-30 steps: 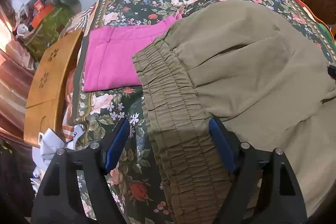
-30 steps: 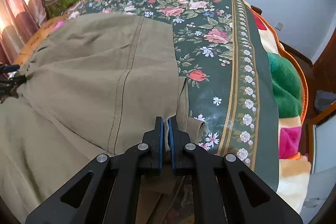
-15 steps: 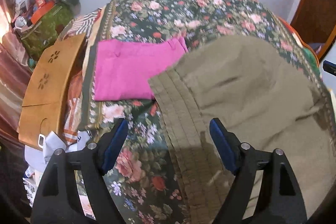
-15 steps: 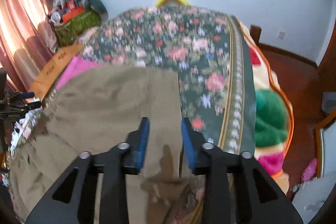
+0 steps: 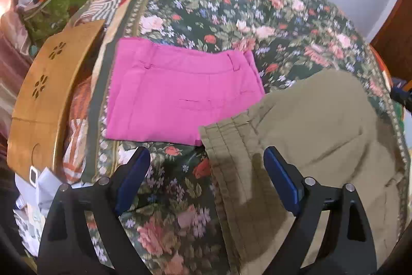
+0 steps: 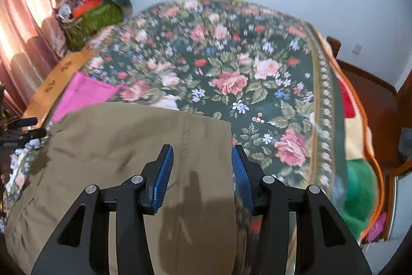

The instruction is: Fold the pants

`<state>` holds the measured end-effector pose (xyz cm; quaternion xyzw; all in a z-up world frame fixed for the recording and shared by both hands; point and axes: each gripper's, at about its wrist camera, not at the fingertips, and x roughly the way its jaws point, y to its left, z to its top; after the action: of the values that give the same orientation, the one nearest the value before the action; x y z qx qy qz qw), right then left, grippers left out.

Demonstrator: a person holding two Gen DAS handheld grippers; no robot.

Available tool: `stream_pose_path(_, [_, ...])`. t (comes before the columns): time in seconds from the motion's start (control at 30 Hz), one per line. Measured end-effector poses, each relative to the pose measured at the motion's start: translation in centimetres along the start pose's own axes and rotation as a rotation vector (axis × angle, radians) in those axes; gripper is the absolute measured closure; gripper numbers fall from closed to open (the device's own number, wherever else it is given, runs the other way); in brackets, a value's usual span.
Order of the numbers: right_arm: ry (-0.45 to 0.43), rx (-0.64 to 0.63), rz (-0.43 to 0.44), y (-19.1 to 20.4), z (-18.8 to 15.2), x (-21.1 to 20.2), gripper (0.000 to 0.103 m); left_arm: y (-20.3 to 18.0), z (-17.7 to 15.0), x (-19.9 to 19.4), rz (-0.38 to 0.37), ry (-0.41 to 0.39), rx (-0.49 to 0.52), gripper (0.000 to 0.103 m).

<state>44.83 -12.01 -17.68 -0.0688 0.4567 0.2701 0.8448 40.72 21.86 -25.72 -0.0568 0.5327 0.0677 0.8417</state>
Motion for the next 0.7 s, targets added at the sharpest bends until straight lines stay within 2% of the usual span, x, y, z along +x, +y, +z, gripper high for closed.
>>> stream_pose_path(0.1, [0.041,0.061,0.024,-1.1,0.7,3.0,0.06,-0.1,0.3,1.7,-0.009,0.024,0.006,0.013])
stream_pose_path(0.3, [0.135,0.205,0.097,-2.8,1.1,7.9,0.06,0.2,1.0,3.9,-0.096,0.052,-0.041,0.012])
stream_pose_path(0.43, [0.119,0.265,0.139,-3.2,0.8,9.2,0.057,-0.4,1.0,4.8,-0.119,0.061,-0.03,0.012])
stream_pose_path(0.5, [0.118,0.254,0.135,-2.9,0.9,9.4,0.06,-0.7,1.1,4.9,-0.122,0.05,-0.011,0.014])
stream_pose_path(0.53, [0.12,0.237,0.129,-2.6,0.9,9.4,0.064,-0.8,1.1,4.8,-0.136,0.047,-0.007,0.02])
stream_pose_path(0.57, [0.124,0.211,0.12,-2.3,0.9,9.5,0.074,-0.8,1.1,4.8,-0.152,0.048,-0.008,0.03])
stream_pose_path(0.6, [0.128,0.197,0.118,-2.1,1.0,9.6,0.079,-0.9,1.1,4.8,-0.17,0.05,-0.014,0.035])
stream_pose_path(0.63, [0.132,0.186,0.12,-1.7,0.9,9.5,0.086,-1.0,1.2,4.7,-0.184,0.054,-0.023,0.039])
stream_pose_path(0.67, [0.134,0.178,0.121,-1.5,1.0,9.7,0.091,-1.2,1.2,4.6,-0.168,0.048,-0.027,0.041])
stream_pose_path(0.7, [0.131,0.163,0.112,-1.3,1.0,9.6,0.092,-1.4,1.2,4.4,-0.155,0.04,-0.018,0.043])
